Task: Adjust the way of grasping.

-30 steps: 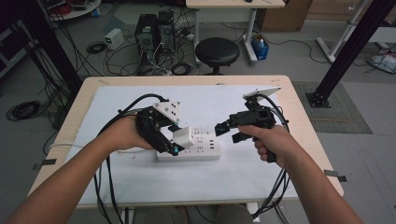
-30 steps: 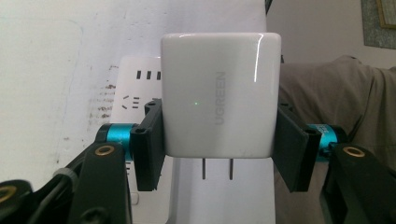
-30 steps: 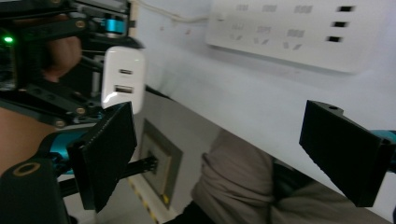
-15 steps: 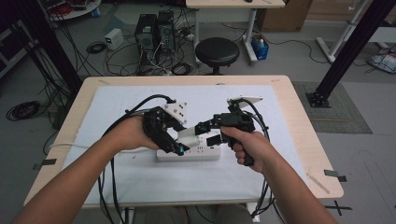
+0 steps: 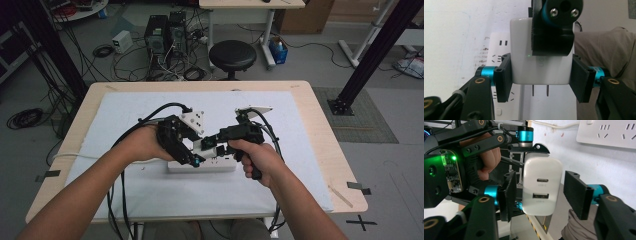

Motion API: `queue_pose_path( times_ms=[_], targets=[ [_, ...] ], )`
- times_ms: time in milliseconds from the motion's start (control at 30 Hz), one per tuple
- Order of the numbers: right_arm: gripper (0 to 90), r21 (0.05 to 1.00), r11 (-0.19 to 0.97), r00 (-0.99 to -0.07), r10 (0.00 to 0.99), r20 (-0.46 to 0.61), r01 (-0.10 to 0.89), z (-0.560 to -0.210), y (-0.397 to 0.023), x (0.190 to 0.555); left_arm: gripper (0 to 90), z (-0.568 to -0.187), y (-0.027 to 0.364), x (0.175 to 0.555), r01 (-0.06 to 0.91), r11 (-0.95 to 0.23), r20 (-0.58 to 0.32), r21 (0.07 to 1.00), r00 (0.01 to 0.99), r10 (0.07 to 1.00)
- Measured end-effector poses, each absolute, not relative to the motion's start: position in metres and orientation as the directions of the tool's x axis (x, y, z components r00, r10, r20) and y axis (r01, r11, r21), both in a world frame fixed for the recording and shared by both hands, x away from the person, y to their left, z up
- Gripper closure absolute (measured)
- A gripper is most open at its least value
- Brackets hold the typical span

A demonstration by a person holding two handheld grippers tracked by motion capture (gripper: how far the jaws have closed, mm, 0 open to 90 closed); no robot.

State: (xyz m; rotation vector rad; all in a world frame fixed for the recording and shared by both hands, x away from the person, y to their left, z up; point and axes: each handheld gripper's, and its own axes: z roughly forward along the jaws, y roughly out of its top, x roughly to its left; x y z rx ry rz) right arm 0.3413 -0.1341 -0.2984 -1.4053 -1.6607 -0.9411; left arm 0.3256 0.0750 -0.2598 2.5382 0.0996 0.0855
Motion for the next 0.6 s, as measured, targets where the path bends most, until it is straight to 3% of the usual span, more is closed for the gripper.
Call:
queue_pose_path(
  times_ms=[200,533,600],
  targets=[
    [58.7,0.071,0.142,-0.128,0.441,0.888,0.987,-0.2986,-0.1315,0.3409,42.4,-0.2602,0.0733,0.3261,0.042,-0.830,0.051,0.556,0.995,0.084],
    [61.9,0.094,0.135,-0.148,0.471,0.870,0.986,-0.2971,-0.1315,0.3401,41.9,-0.2616,0.0692,0.3268,0.054,-0.842,0.053,0.537,0.994,0.098],
    [61.9,0.103,0.137,-0.156,0.473,0.867,0.985,-0.2964,-0.1320,0.3399,34.7,-0.2628,0.0677,0.3277,0.084,-0.846,0.041,0.526,0.991,0.124]
  ],
)
